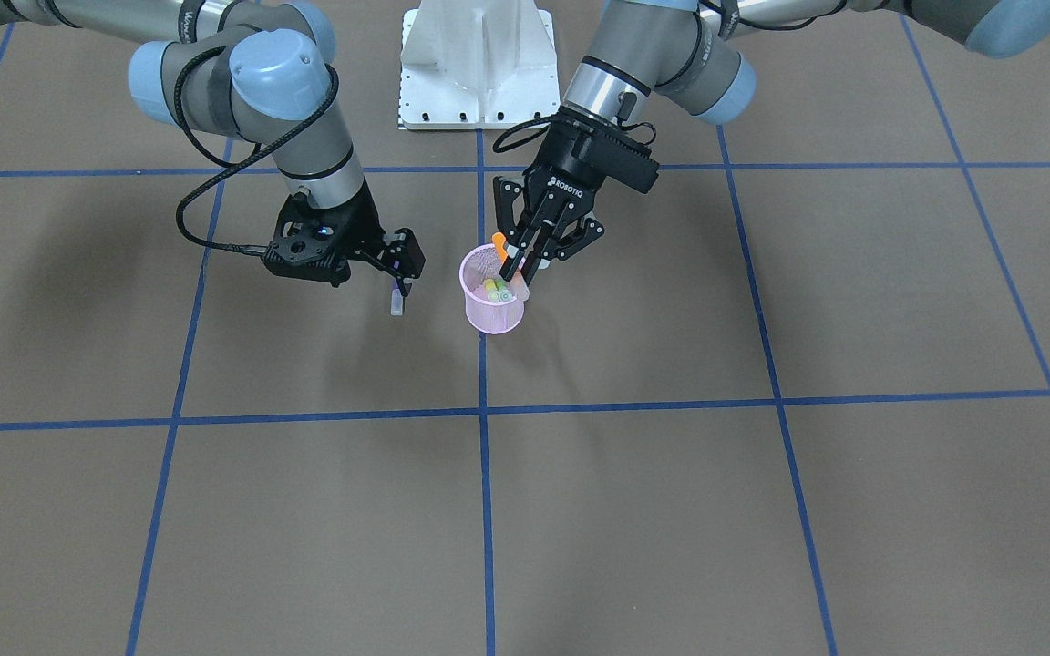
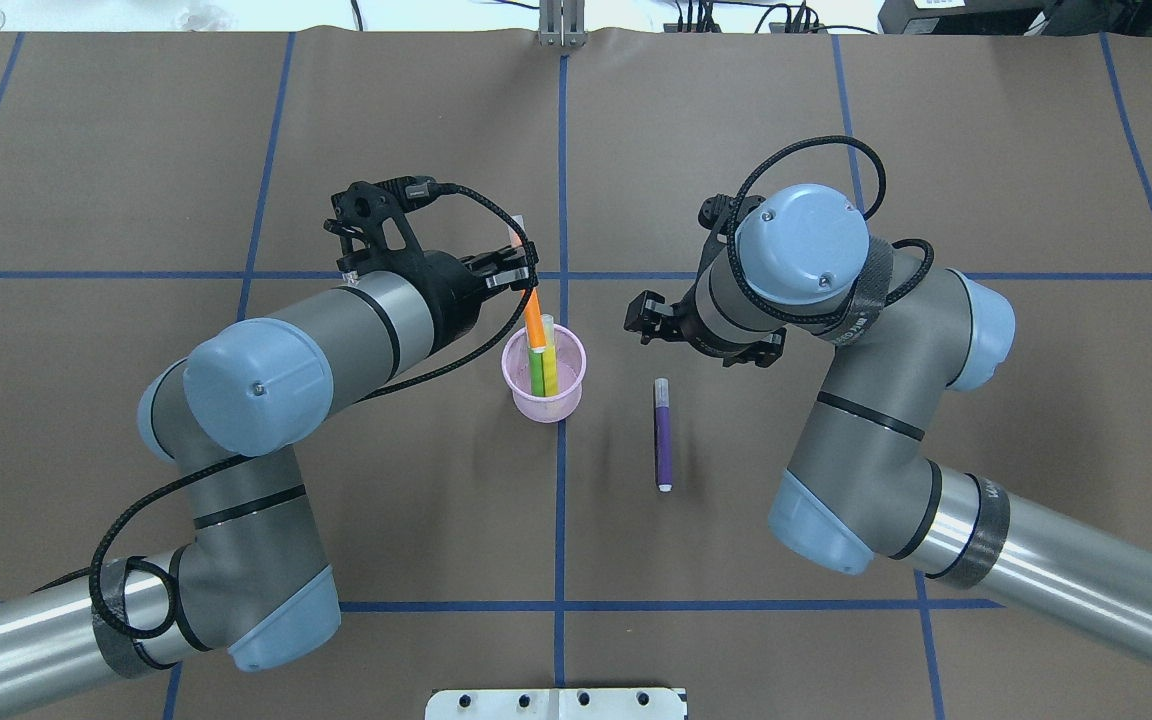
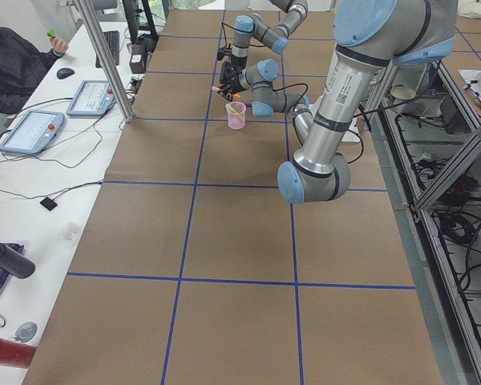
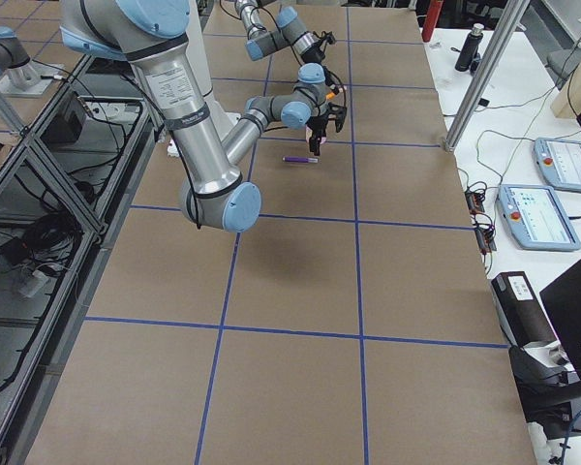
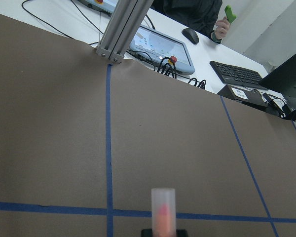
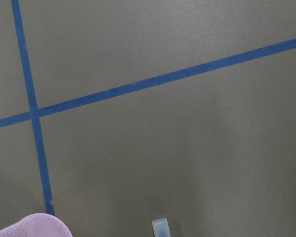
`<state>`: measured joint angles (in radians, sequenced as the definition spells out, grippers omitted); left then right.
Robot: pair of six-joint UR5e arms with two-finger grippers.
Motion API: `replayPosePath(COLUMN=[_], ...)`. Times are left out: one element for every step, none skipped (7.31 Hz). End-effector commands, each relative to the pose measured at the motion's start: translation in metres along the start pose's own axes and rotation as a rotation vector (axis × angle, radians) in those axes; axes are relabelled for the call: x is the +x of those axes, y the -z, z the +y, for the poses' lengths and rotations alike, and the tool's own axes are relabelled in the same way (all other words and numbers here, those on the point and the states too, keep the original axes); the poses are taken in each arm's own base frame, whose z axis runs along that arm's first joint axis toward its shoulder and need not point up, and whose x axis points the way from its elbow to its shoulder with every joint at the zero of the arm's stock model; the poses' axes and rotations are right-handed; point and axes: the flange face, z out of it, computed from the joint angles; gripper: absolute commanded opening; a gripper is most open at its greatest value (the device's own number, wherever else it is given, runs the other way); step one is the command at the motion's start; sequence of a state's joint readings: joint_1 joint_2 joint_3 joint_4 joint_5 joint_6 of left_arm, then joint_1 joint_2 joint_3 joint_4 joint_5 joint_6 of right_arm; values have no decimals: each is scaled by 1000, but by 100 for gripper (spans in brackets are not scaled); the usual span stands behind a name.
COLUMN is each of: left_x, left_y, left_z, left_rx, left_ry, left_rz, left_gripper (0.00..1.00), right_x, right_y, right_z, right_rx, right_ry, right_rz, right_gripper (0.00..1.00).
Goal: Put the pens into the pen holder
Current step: 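Lower orange pen into pink cup with left gripper while right nears purple marker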
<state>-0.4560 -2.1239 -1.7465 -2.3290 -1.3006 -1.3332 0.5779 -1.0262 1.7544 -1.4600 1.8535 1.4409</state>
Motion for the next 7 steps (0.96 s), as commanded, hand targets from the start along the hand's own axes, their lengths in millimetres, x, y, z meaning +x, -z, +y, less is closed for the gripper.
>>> replayPosePath(left_x=[-14,-25,-29,-29,-32,-32,-34], left_y=[-16,-29,-33,-33,-34,-36,-38], left_z=[3,6,8,9,10,13,24], left_rx=[51,86,90,89,89,85,80], left_ry=[-2,6,5,5,3,1,-3], left_rz=[-13,2,4,3,-3,-6,-12], left_gripper=[0,0,0,0,0,0,0], right_x=[-2,-7,-10,-10,-11,-11,-14], right_y=[-2,-4,-3,-3,-2,-1,0], right_z=[0,-1,-1,0,1,1,1], right_rx=[-5,-7,-6,-11,-18,-19,-20], right_ry=[-2,-2,-7,-9,-9,-8,-15], right_rz=[1,1,-2,-3,-5,-8,-13], right_gripper=[99,99,99,99,99,99,99])
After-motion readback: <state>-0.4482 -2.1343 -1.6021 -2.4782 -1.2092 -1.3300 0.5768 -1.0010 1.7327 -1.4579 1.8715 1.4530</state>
